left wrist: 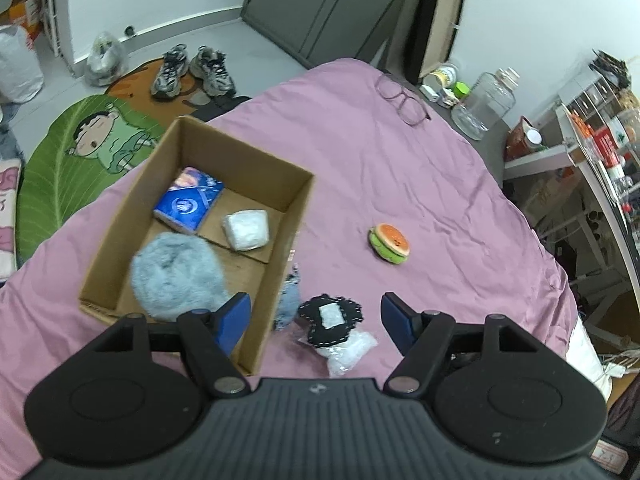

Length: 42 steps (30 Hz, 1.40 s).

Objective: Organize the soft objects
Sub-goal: 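Lower both grippers onto the bagged black felt plush and close them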

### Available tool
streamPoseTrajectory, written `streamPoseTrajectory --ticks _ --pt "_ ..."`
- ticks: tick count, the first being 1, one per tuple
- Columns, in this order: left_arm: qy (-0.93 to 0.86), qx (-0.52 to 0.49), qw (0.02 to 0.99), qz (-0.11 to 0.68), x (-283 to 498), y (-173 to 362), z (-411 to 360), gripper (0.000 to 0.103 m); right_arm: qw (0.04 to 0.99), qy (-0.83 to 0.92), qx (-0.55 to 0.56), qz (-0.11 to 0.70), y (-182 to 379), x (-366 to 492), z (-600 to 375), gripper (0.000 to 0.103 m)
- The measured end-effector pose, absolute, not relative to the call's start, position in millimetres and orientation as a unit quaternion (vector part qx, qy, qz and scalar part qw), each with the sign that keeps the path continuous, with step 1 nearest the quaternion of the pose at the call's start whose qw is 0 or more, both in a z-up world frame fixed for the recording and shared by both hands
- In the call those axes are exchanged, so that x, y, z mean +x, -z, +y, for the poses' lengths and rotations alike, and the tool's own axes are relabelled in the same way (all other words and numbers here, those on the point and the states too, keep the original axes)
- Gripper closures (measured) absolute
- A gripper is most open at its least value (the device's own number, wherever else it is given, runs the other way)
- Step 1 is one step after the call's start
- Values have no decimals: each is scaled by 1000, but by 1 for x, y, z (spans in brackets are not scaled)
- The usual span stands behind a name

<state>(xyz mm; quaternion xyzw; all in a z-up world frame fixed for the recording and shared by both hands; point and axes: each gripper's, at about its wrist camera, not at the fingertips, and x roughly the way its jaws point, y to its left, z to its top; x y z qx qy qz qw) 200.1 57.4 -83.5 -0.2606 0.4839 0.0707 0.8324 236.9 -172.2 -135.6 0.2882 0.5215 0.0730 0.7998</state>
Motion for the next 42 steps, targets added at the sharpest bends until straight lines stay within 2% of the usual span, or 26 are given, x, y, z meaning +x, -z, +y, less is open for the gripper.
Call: streamPoseTrajectory --ticks 12,22,32,34,36,42 --pt "-58 -254 820 509 225 119 22 38 771 -52 318 550 183 250 -191 61" --pt "-67 -255 802 535 247 157 4 50 739 -55 347 575 222 267 -197 61" --pt "-106 -261 786 550 268 186 0 51 715 -65 364 593 255 287 -191 62" --pt "-114 -260 785 551 271 189 1 51 714 -68 365 593 259 290 -190 69" --pt "-118 -261 781 555 275 193 1 51 709 -76 374 593 263 293 -190 81" --pt "-126 -257 774 564 283 207 -7 51 721 -69 385 572 259 295 -204 86"
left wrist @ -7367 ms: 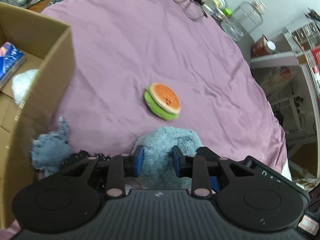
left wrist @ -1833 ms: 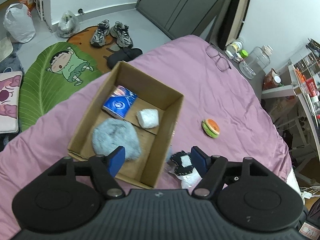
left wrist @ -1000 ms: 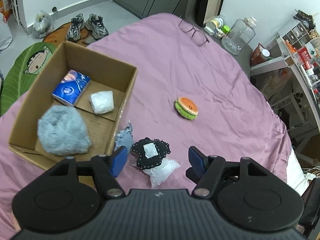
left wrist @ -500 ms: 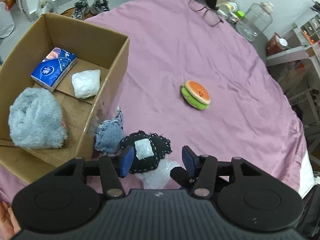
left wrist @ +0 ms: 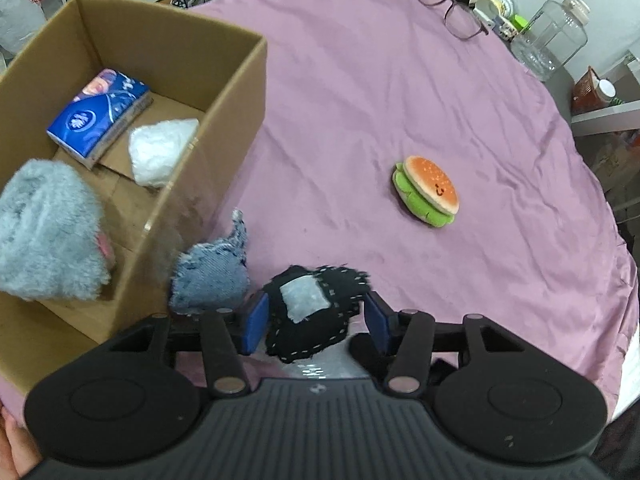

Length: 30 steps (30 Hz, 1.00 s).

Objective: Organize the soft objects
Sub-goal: 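Lower both grippers onto the bagged black felt plush and close them, then lift the bagged black plush with both grippers and carry it over the box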

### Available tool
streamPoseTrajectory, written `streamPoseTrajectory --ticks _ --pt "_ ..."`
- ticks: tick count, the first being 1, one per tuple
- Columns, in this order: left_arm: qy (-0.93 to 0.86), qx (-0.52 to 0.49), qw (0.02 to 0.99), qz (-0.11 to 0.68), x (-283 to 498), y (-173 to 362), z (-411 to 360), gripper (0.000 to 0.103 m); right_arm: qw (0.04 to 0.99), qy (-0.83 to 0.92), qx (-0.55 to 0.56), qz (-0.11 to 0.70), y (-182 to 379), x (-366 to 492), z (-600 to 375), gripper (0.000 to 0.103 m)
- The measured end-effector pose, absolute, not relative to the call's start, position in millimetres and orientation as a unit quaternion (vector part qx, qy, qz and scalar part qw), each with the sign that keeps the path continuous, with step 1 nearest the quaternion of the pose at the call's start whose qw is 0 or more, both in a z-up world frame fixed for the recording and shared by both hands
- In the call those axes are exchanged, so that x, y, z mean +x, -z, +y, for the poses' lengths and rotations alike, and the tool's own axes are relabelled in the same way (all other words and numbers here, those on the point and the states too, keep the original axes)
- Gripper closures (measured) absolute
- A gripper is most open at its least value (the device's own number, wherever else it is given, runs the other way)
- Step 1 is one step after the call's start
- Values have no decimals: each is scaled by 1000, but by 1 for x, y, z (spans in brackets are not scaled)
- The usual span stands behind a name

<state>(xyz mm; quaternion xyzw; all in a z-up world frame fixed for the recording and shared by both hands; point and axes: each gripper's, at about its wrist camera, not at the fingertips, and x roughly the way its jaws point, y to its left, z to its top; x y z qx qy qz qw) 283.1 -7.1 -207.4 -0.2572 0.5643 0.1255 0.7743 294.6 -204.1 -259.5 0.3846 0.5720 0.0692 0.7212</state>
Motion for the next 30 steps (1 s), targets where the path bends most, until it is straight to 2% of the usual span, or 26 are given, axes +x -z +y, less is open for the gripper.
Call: streamPoseTrajectory --ticks 3,6,10,30 --pt "-127 -254 774 566 286 214 -13 51 732 -54 385 560 255 294 -215 87" --pt "-121 -255 775 565 287 219 -20 68 736 -48 385 555 255 293 -223 87" --pt "-120 -252 779 562 287 221 -24 78 739 -49 382 553 255 294 -225 87" --pt "-80 -228 809 536 259 160 -33 81 774 -37 379 506 214 272 -239 88"
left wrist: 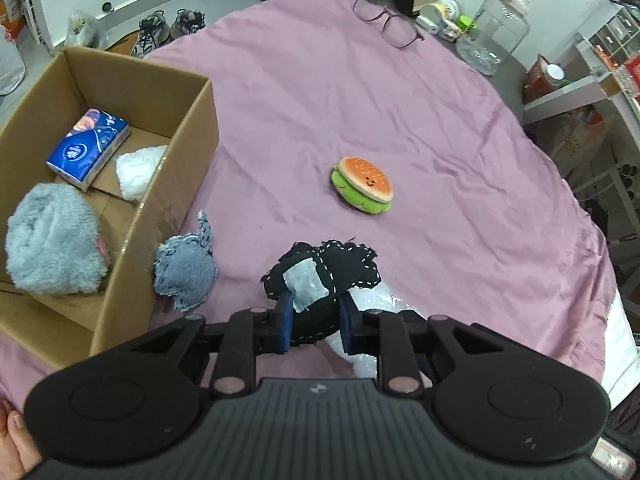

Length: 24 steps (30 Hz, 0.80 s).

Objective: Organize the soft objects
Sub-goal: 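Lift the bagged black plush with both grippers and carry it over the box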

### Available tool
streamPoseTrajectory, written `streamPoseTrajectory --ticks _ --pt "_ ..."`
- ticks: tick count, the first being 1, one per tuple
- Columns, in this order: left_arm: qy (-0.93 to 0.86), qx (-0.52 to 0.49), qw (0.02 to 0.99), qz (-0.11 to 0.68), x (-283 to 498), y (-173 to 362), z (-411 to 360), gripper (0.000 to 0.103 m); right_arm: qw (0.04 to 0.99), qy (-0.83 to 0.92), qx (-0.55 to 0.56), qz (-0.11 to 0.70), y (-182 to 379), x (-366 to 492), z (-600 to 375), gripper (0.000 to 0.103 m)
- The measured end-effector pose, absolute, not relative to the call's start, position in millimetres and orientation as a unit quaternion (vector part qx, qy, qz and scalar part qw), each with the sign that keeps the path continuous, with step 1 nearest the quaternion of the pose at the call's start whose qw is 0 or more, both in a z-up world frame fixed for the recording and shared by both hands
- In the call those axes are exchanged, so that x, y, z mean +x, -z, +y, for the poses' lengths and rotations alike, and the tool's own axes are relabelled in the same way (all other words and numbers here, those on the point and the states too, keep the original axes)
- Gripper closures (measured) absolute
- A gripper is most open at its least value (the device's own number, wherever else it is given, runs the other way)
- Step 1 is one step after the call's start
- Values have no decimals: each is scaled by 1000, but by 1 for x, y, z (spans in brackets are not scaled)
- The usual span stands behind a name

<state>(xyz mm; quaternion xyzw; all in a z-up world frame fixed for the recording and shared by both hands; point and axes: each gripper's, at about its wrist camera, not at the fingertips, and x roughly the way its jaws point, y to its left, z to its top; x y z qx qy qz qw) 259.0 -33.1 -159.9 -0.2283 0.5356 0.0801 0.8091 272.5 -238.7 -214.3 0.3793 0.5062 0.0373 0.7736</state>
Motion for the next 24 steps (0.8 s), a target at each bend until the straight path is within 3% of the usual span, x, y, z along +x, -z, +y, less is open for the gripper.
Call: streamPoseTrajectory --ticks 24 --pt "-67 -247 831 494 201 106 14 81 828 -44 322 457 159 235 -211 88"
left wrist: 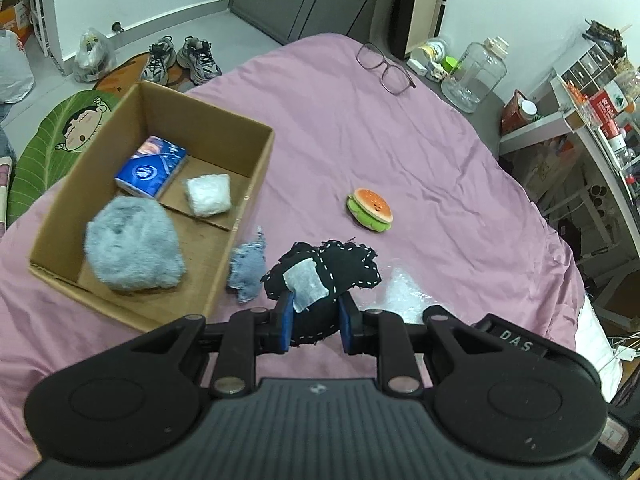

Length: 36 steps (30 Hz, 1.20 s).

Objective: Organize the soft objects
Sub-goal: 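Lift the bagged black plush with both grippers and carry it over the box, then open both grippers to drop the bagged black plush into the box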

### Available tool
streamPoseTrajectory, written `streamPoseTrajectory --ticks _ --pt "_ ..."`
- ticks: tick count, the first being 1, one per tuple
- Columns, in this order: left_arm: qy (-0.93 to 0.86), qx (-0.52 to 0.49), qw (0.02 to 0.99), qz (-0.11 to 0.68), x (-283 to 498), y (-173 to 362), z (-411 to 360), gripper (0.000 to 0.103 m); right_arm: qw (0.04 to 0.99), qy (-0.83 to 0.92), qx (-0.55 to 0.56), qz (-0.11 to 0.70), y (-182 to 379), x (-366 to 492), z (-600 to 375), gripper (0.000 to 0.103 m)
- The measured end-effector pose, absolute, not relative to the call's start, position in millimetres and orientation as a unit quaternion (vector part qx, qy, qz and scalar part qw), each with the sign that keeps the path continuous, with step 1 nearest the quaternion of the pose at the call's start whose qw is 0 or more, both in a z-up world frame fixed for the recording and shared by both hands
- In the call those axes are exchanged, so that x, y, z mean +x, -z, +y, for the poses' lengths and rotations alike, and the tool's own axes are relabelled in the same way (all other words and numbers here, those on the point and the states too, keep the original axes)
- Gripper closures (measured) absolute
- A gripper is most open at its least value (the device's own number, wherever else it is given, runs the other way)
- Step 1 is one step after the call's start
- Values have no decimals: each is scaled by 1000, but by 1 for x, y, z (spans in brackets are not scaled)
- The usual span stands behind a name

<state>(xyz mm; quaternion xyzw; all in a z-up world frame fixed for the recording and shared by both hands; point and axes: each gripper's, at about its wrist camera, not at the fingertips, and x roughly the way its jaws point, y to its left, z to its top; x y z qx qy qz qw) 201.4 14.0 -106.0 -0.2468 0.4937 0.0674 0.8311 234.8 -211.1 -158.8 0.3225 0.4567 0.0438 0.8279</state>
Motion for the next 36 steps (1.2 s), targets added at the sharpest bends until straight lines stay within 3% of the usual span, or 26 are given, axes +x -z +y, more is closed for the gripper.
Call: streamPoseTrajectory --ticks 36 --pt "-68 -239 844 476 193 109 145 80 850 -162 268 423 111 216 -96 88"
